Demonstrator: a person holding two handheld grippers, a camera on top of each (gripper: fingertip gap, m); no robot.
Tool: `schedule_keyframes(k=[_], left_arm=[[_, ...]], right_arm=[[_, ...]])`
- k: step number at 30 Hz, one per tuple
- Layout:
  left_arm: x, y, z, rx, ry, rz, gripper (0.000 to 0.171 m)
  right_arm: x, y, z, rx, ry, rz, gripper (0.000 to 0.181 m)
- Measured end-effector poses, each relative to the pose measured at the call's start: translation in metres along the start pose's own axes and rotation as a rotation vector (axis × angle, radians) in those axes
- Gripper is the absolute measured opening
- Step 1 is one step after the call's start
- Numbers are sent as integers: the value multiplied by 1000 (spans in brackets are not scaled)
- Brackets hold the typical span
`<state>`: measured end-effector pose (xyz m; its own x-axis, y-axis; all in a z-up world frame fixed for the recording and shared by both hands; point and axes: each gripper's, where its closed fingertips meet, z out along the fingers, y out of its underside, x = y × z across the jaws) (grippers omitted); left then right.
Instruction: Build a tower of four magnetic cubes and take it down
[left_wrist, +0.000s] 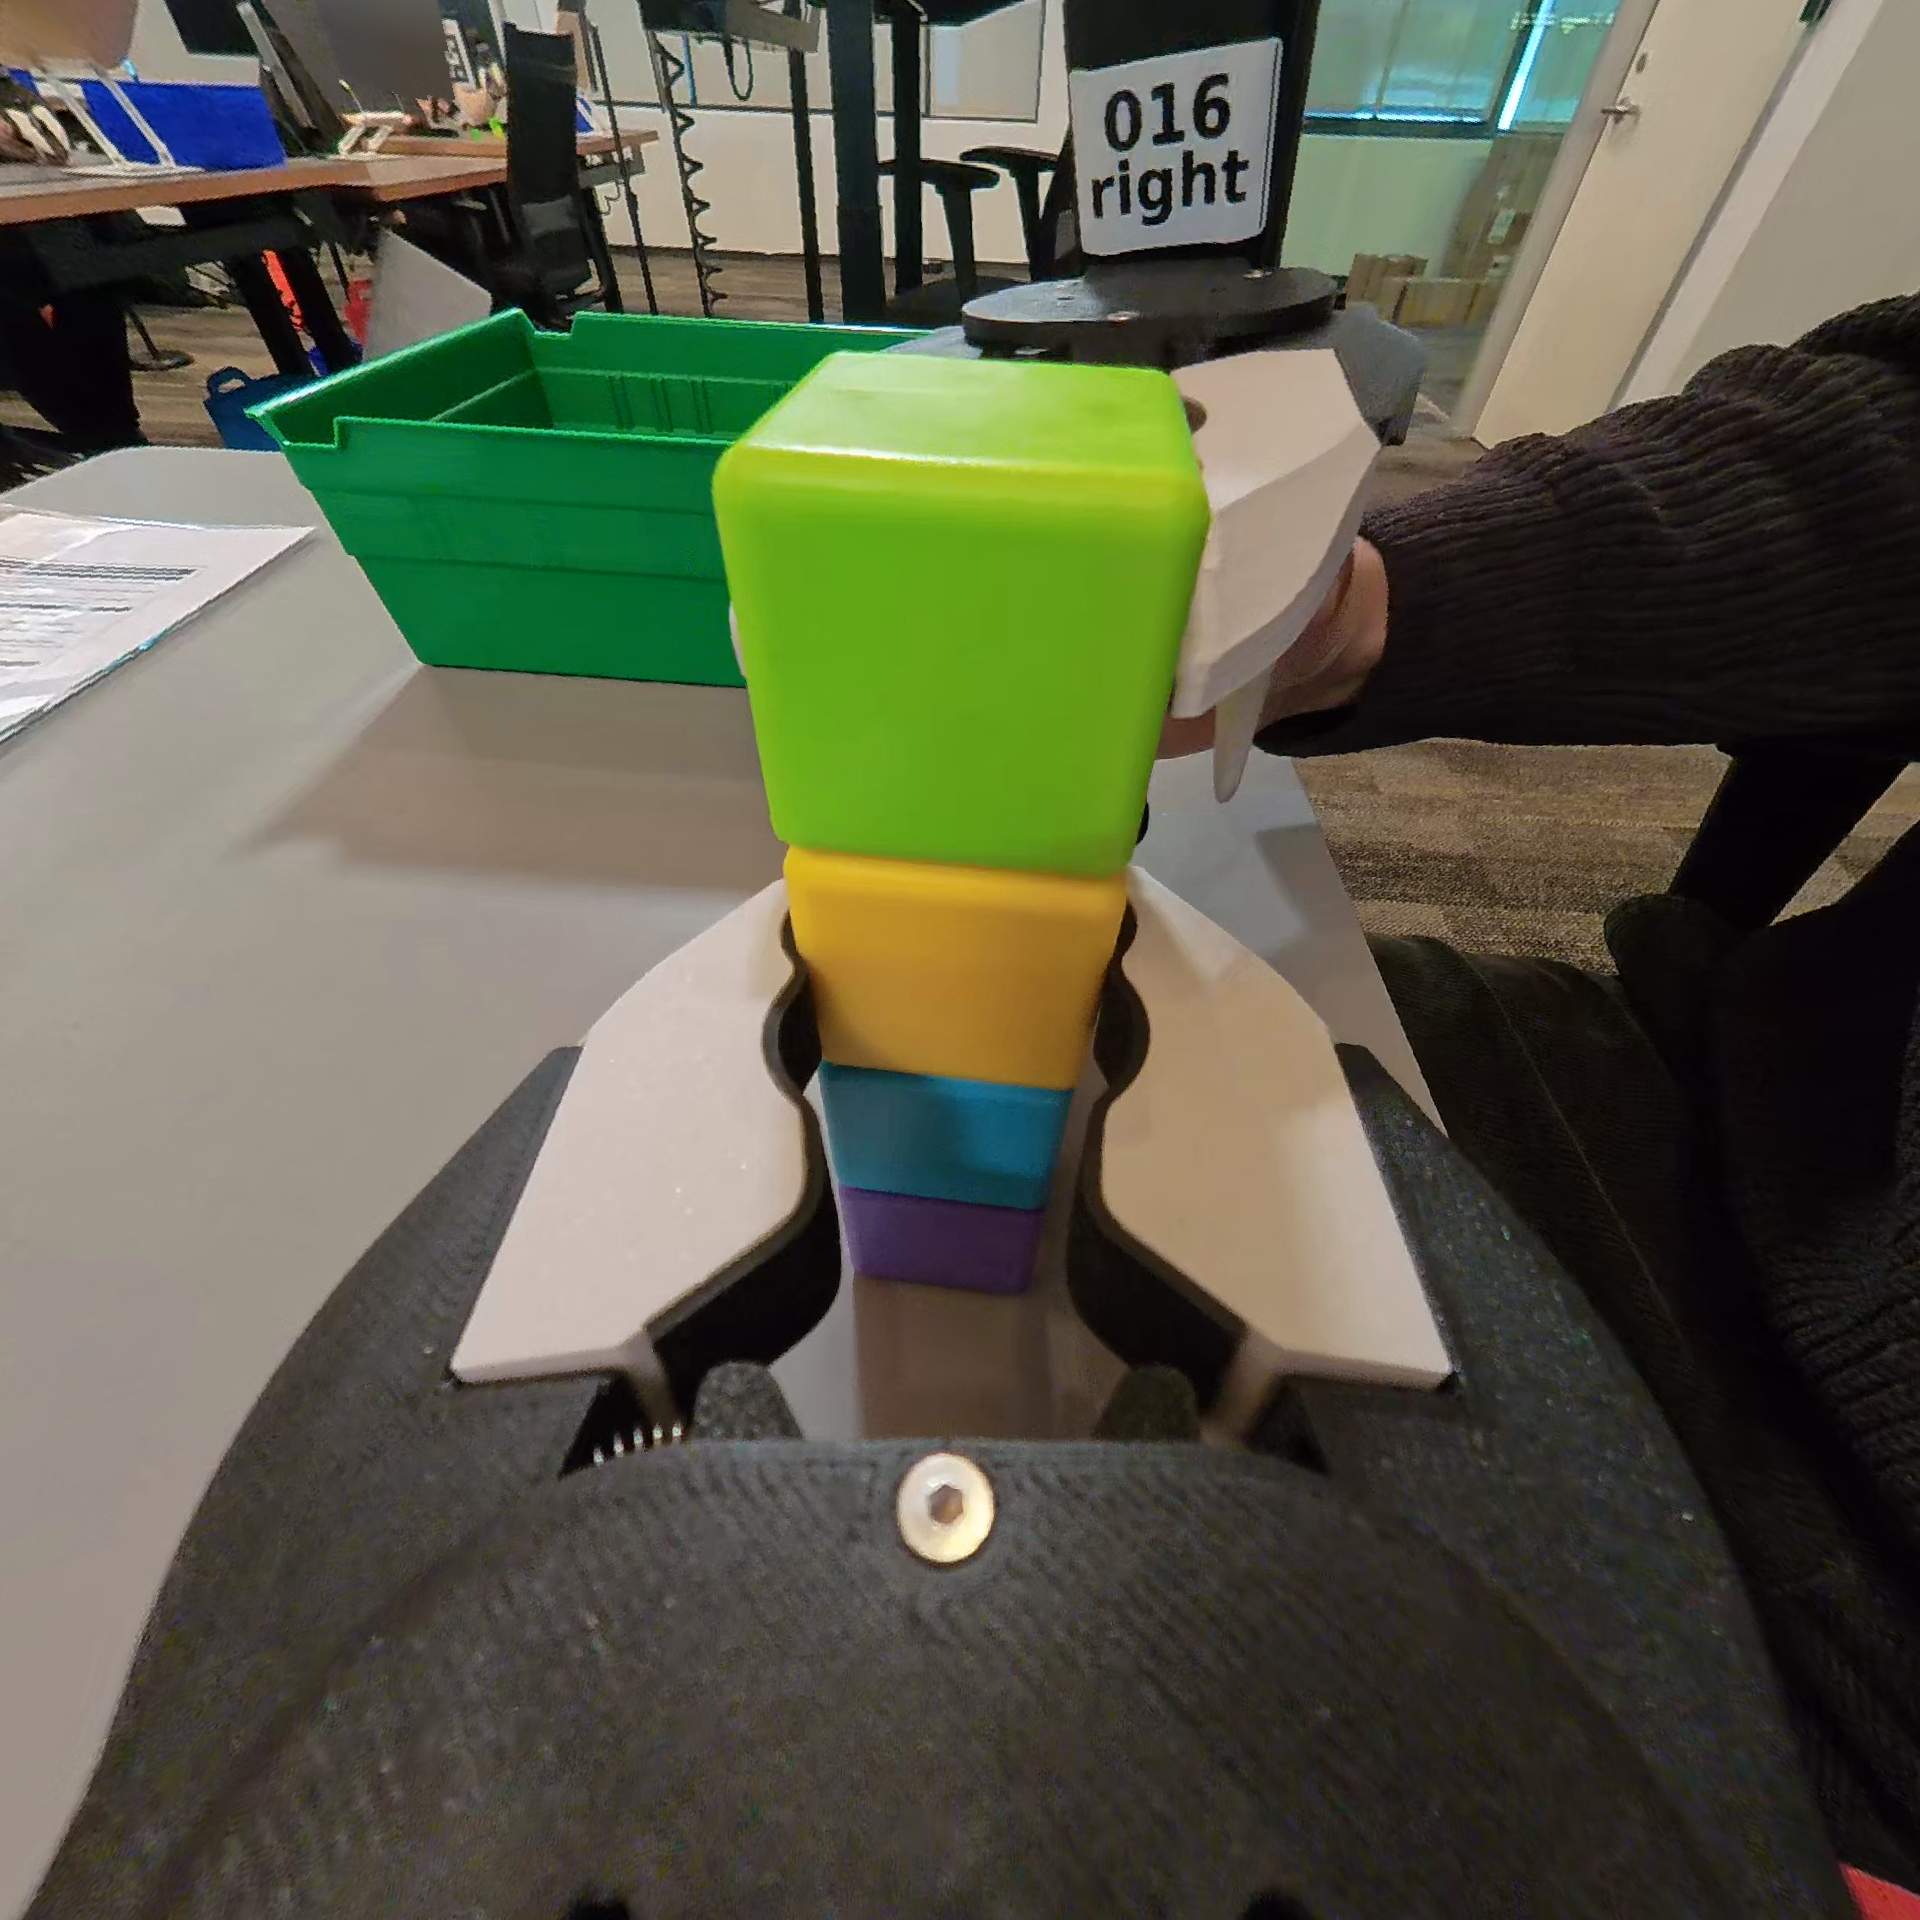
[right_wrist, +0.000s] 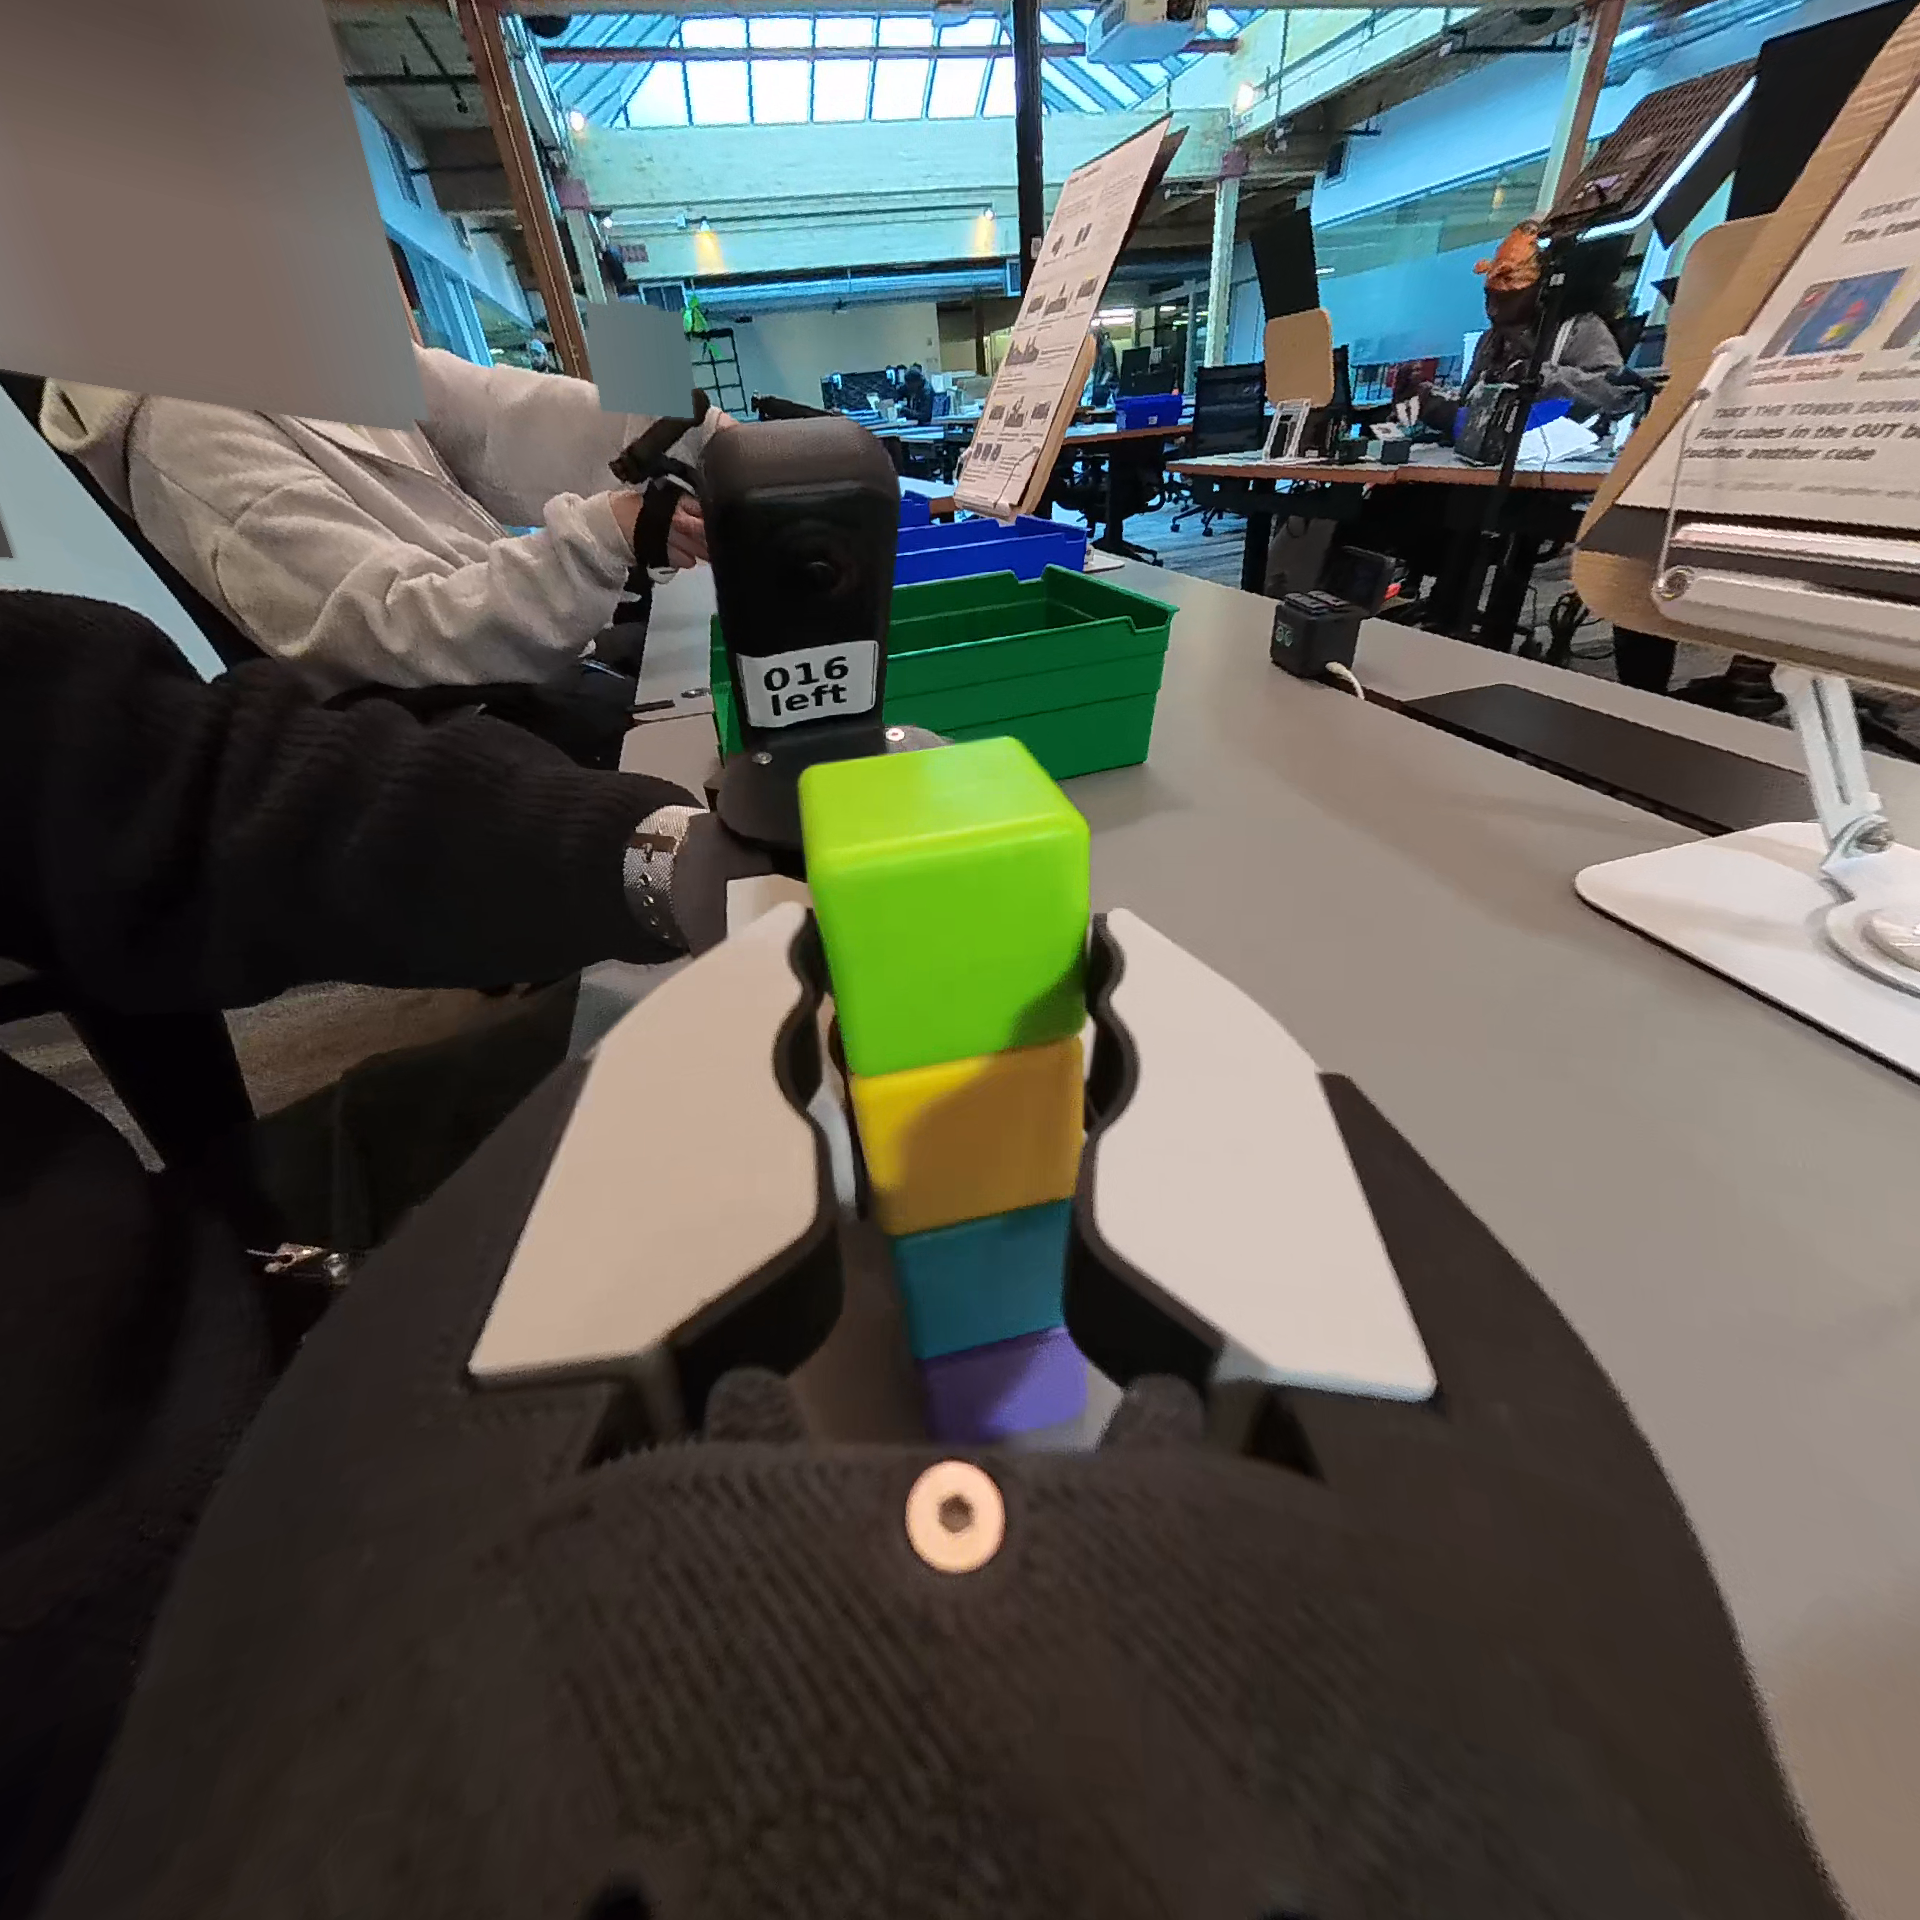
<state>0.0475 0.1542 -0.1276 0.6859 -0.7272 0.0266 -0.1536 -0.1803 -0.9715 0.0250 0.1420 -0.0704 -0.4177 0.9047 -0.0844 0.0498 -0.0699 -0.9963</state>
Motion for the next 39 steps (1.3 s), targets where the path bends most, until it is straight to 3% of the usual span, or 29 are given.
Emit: schedule_keyframes(k=[8, 11, 14, 19, 22, 24, 28, 33, 39], left_arm=[[-2, 0, -1, 12, 5, -24, 55], [-1, 0, -1, 9, 6, -15, 55], [0, 0, -1, 8, 5, -11, 55], [0, 0, -1, 5, -2, -10, 55], [0, -1, -1, 14, -11, -12, 55], [1, -1, -1, 19, -14, -11, 55], [0, -1, -1, 29, -14, -23, 55], [1, -1, 1, -7, -40, -3, 54], [1, -2, 4, -21, -38, 2, 54]], right_arm=[[2, -2, 1, -23, 35, -35, 49], [5, -29, -8, 143, 31, 48, 49], [17, -56, -28, 244, 96, 64, 48], [49, -104, -79, 229, 328, -96, 49], [94, -128, -130, 149, 530, -127, 49], [139, -114, -170, -16, 717, -131, 49], [224, -34, -244, -402, 1025, 53, 49], [264, 45, -247, -644, 963, 286, 49], [292, 85, -239, -1007, 922, 287, 50]])
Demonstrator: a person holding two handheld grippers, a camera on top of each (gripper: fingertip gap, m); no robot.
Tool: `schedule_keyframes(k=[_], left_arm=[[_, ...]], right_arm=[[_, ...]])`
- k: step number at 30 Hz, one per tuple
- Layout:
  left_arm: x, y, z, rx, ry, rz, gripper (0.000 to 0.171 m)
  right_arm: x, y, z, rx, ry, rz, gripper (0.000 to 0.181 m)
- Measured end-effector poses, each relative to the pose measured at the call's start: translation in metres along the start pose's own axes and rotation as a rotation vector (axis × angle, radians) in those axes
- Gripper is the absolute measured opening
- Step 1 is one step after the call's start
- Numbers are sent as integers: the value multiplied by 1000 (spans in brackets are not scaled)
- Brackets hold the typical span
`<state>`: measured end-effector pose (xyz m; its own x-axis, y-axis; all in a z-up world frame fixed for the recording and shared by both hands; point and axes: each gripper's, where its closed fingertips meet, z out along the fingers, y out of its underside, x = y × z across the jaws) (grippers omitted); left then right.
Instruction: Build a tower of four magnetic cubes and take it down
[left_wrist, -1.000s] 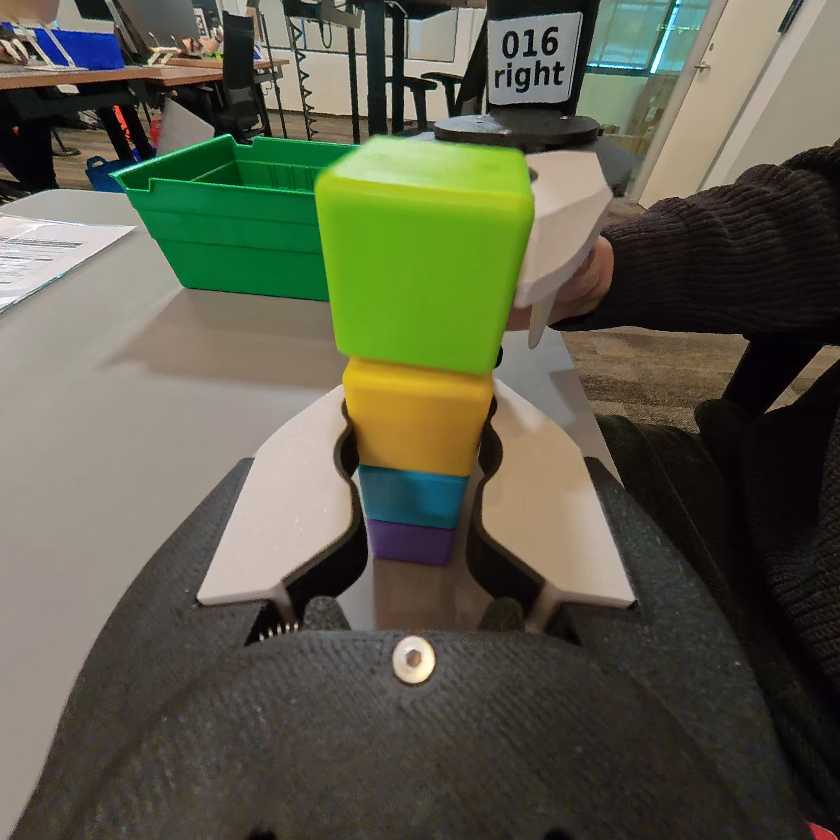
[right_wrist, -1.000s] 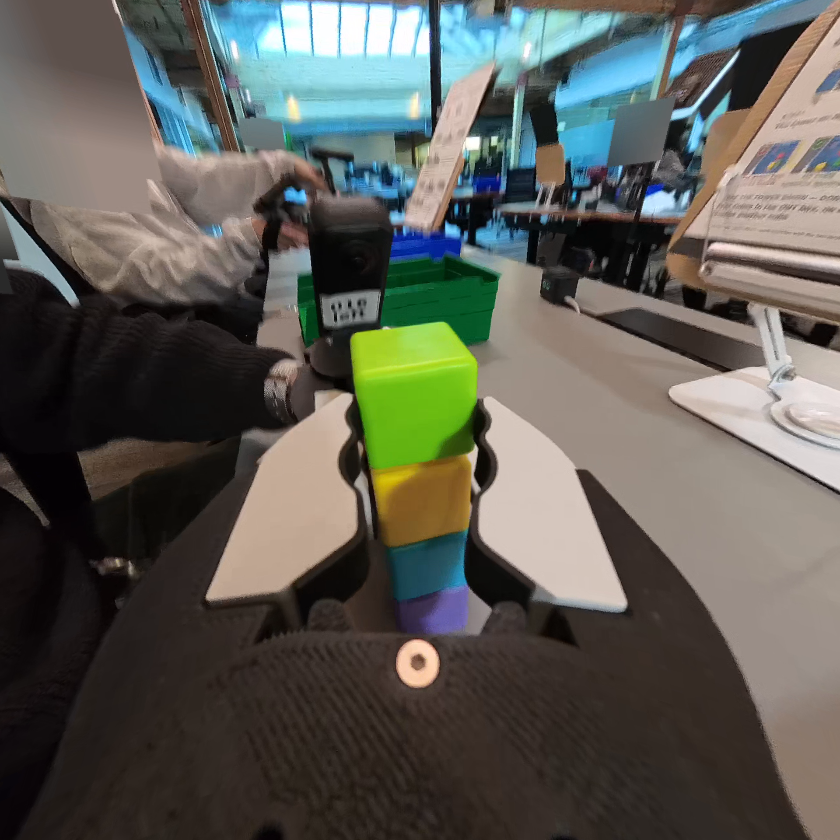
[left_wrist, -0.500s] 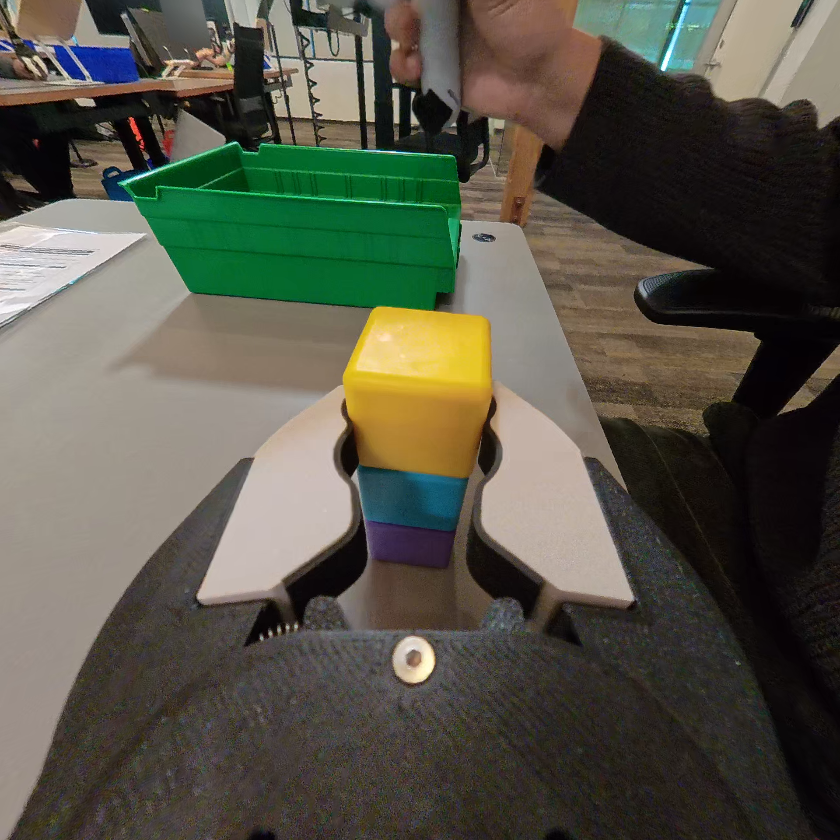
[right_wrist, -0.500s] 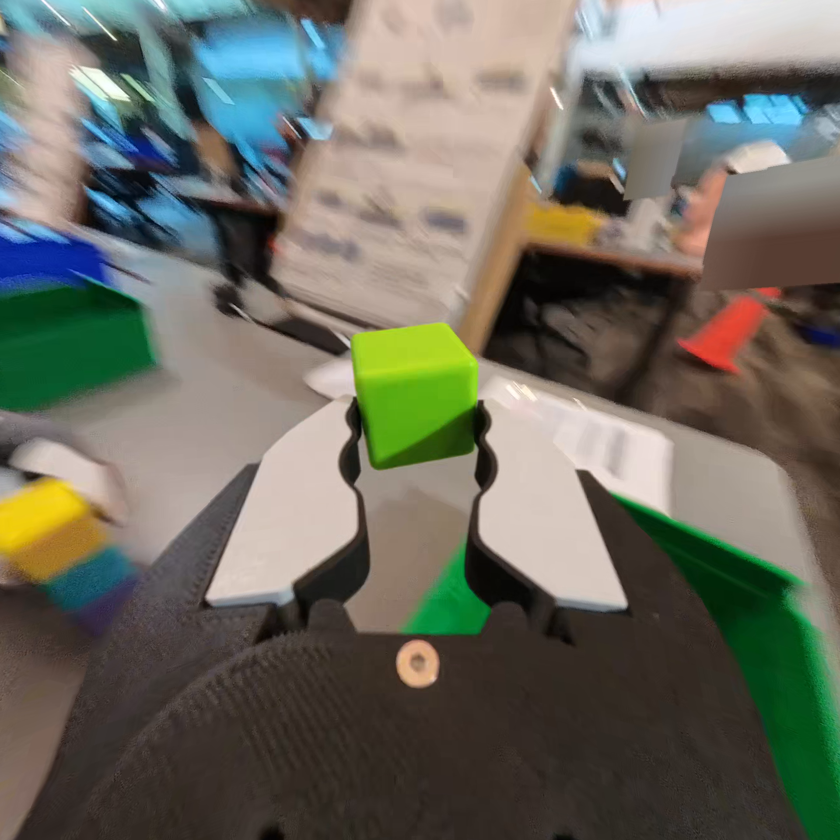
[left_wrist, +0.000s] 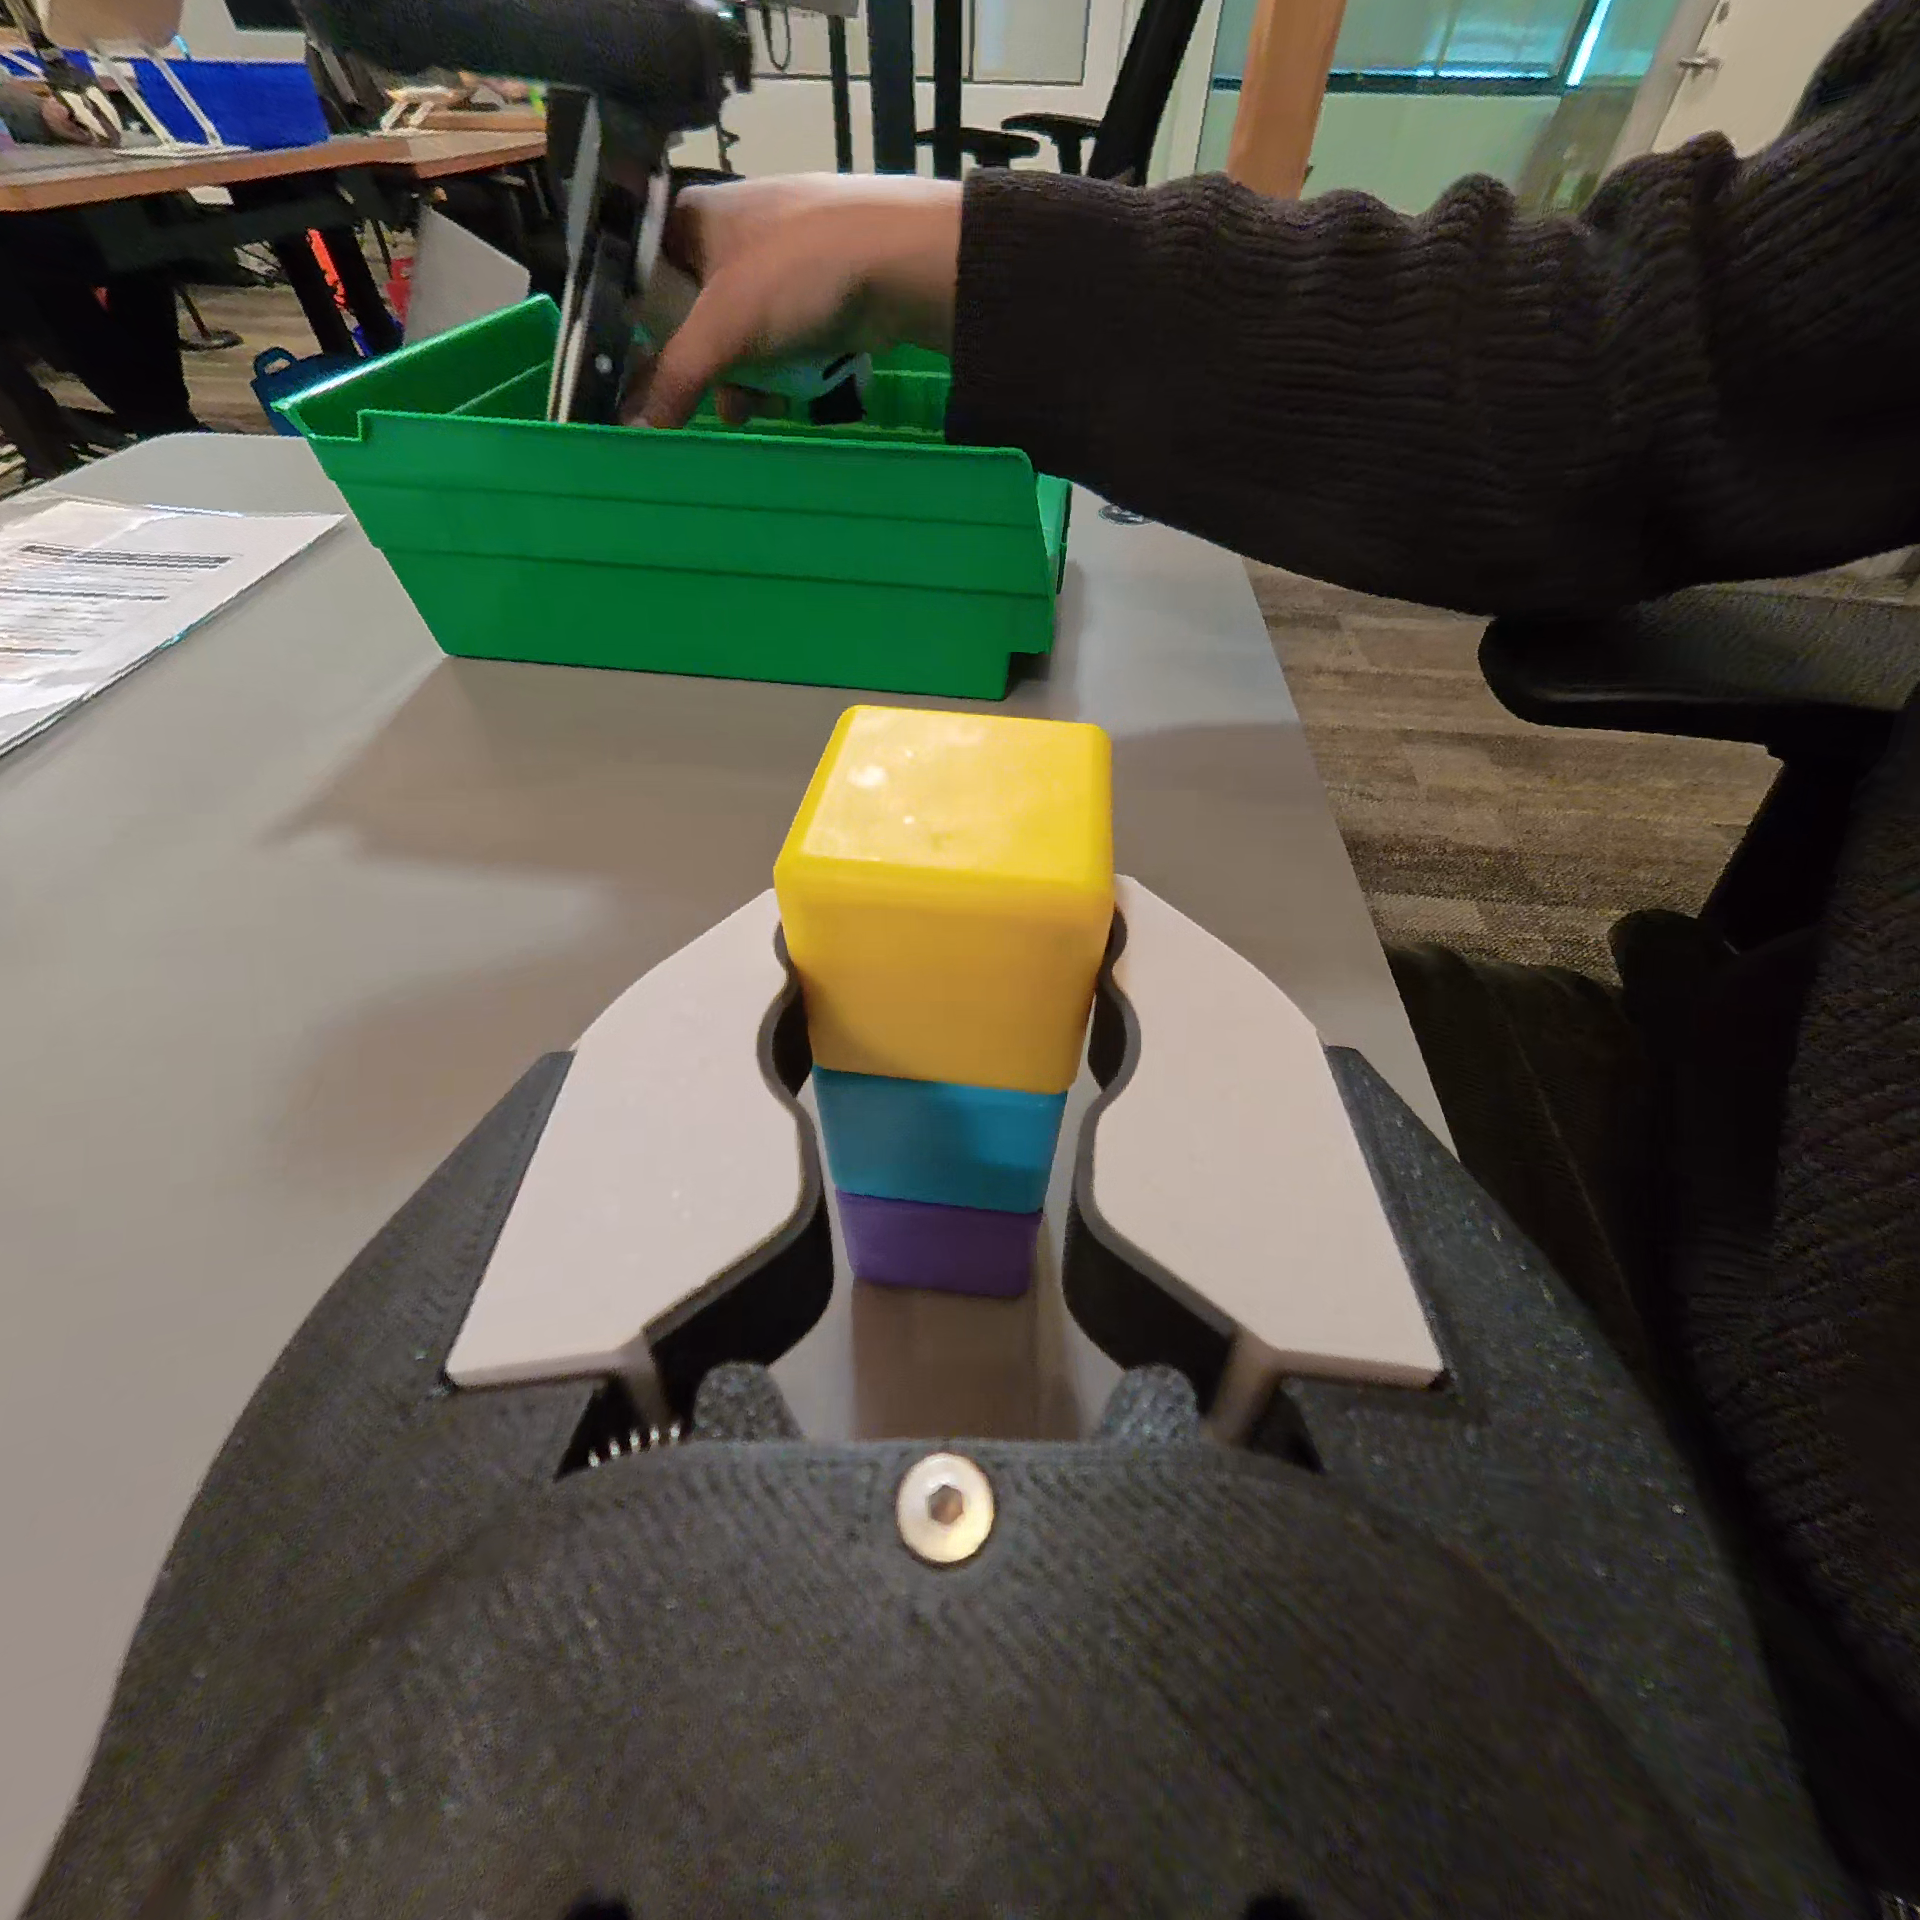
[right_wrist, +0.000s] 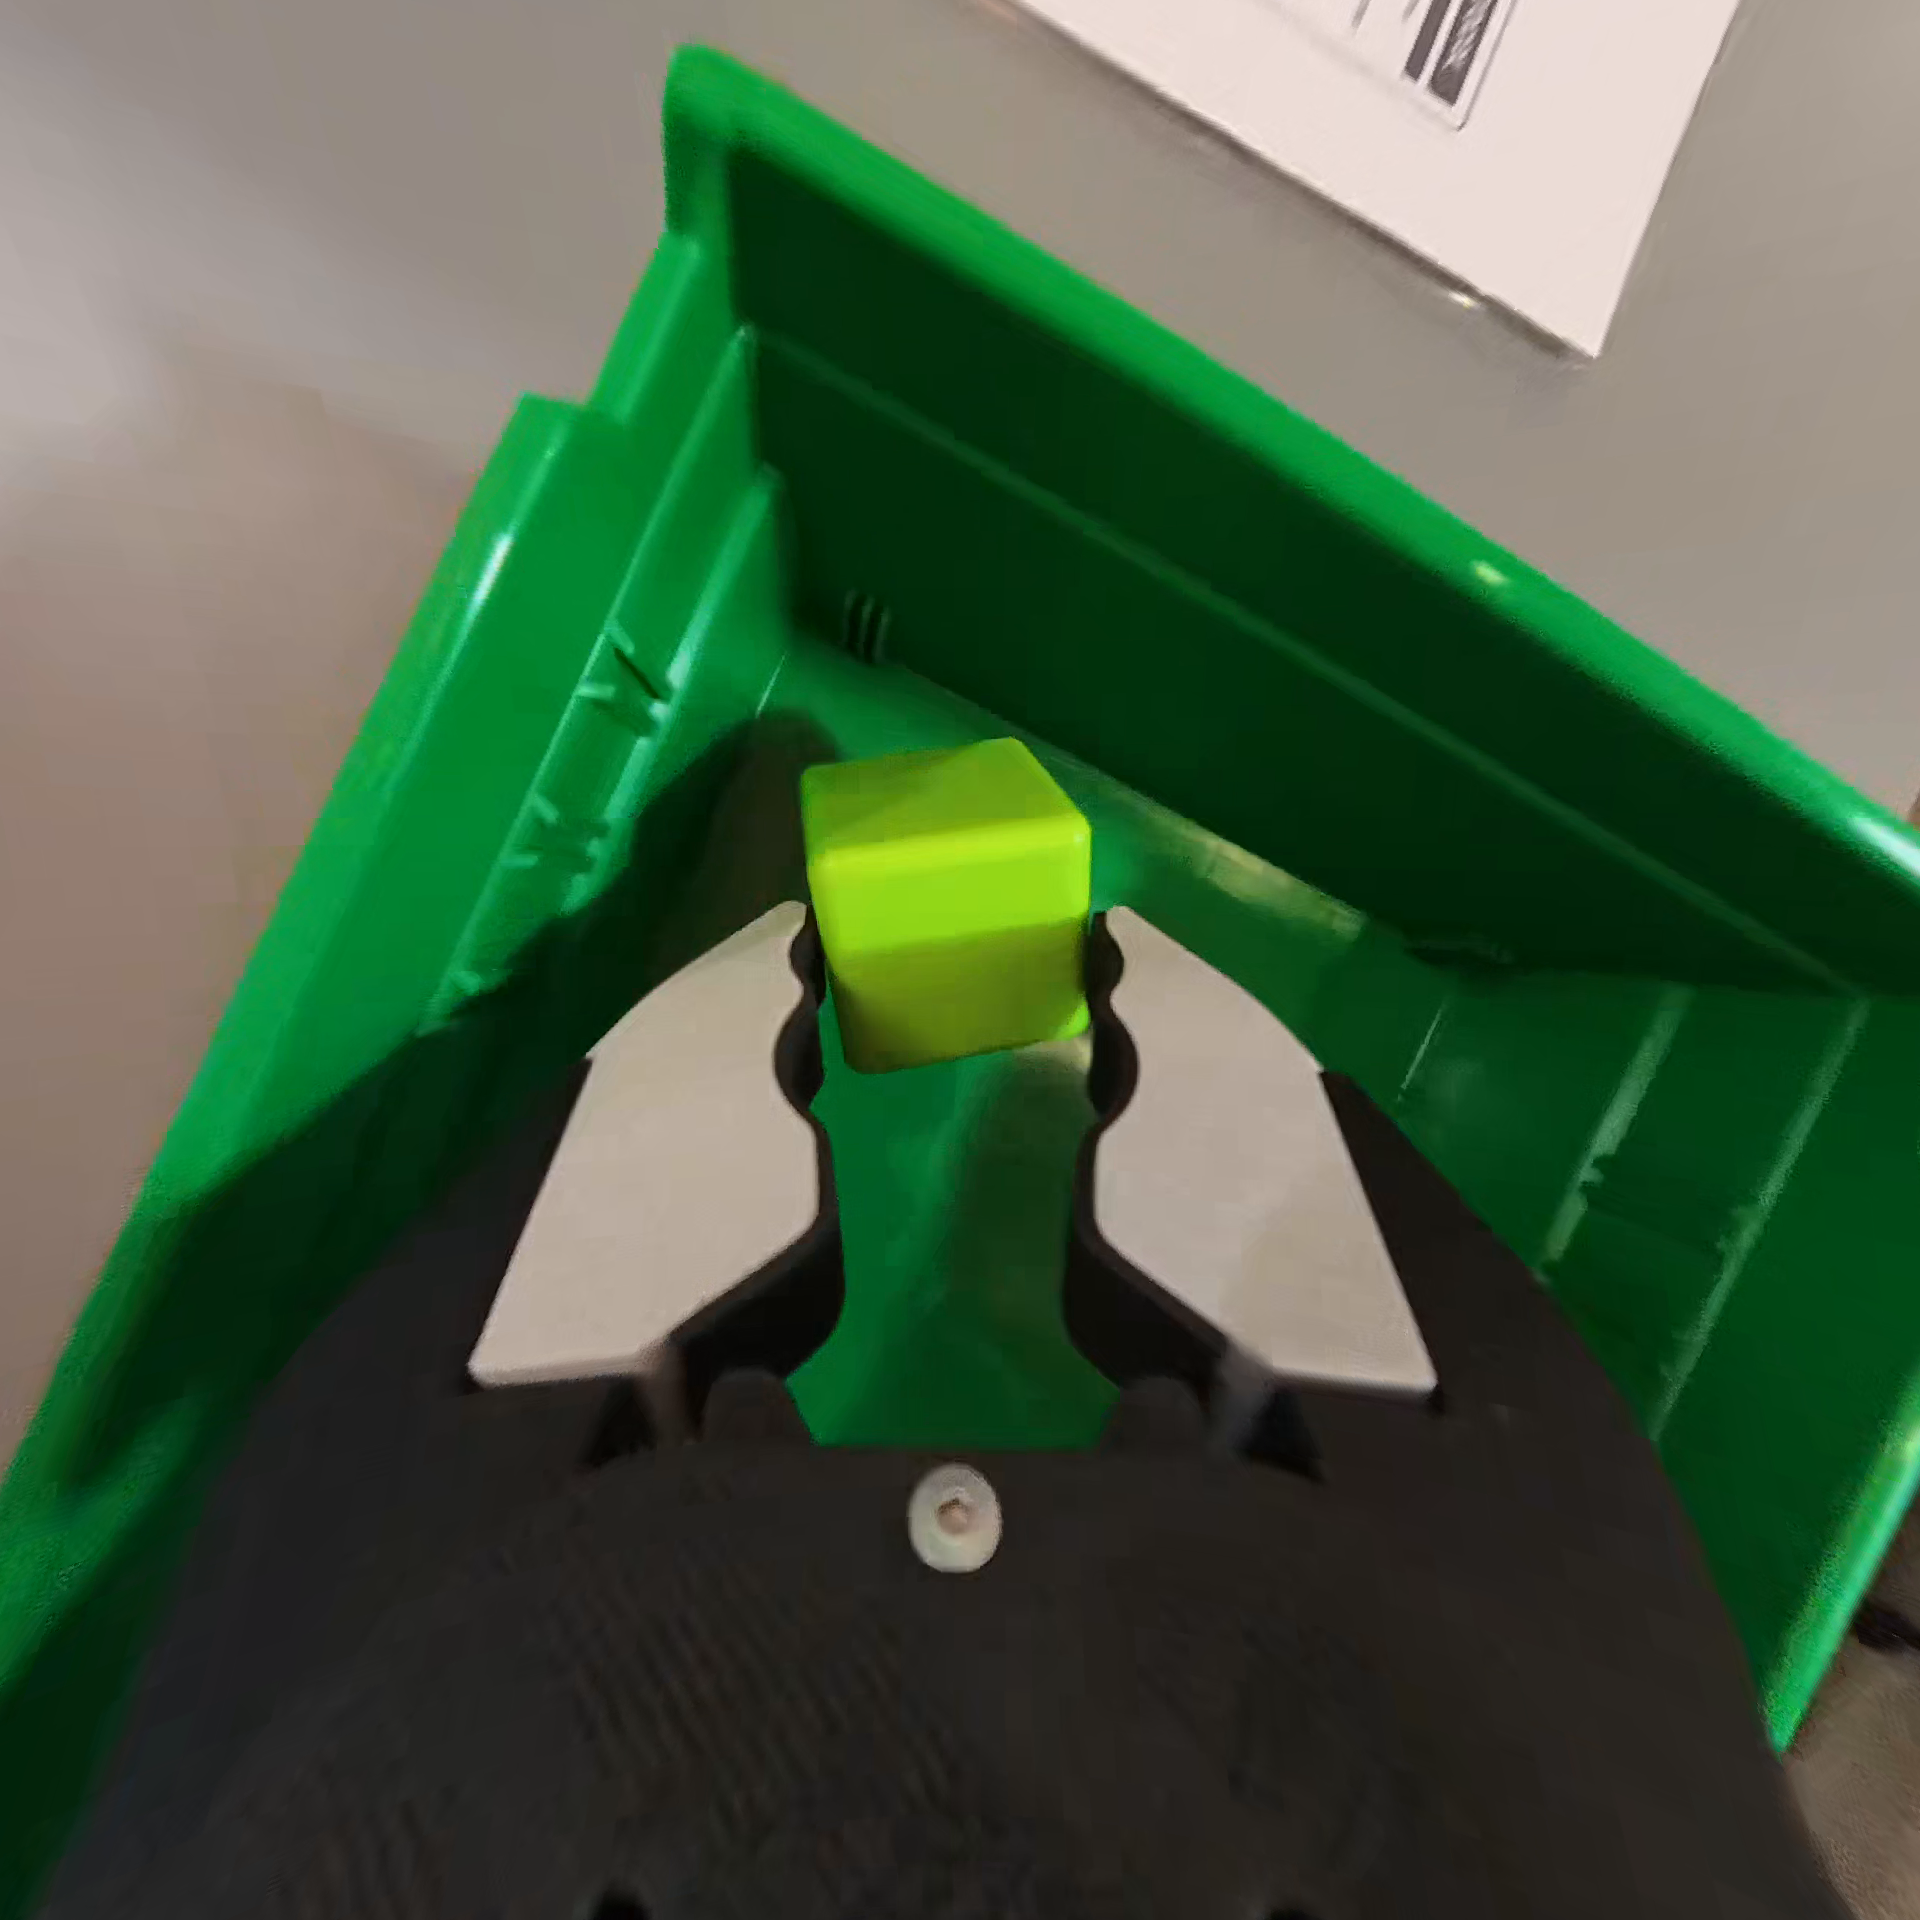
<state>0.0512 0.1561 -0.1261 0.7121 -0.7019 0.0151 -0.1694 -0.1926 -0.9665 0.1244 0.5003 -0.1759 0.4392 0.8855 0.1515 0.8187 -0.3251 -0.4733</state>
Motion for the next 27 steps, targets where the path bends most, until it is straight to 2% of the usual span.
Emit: schedule_keyframes(k=[4, 8, 11, 14, 16, 18, 20, 22, 24, 27], left_arm=[[-2, 2, -2, -1, -3, 2, 54], [-3, 2, -3, 9, -2, -7, 53], [-3, 3, -5, 7, -2, -11, 53], [-4, 5, -6, -3, -9, -7, 54], [-3, 6, -6, -9, -15, -10, 61], [-3, 7, -6, -24, -23, -16, 69], [-5, 8, -5, -51, -58, -5, 84], [-7, 13, -3, -90, -95, 23, 94], [-7, 24, -1, -135, -107, 50, 96], [-8, 39, 2, -207, -110, 50, 96]], right_arm=[[-2, -7, 7, -39, -4, -17, 48], [-5, -17, -8, 43, -44, 53, 65], [-2, -21, -34, 134, -31, 108, 70], [-17, -41, -83, 359, -53, 133, 69], [-49, -61, -126, 584, -135, 95, 69], [-96, -74, -174, 829, -273, 58, 67], [-153, -67, -216, 1065, -460, 49, 62], [-201, -49, -240, 1238, -587, 72, 55], [-237, -32, -239, 1309, -655, 98, 55], [-273, -22, -216, 1246, -725, 75, 67]])
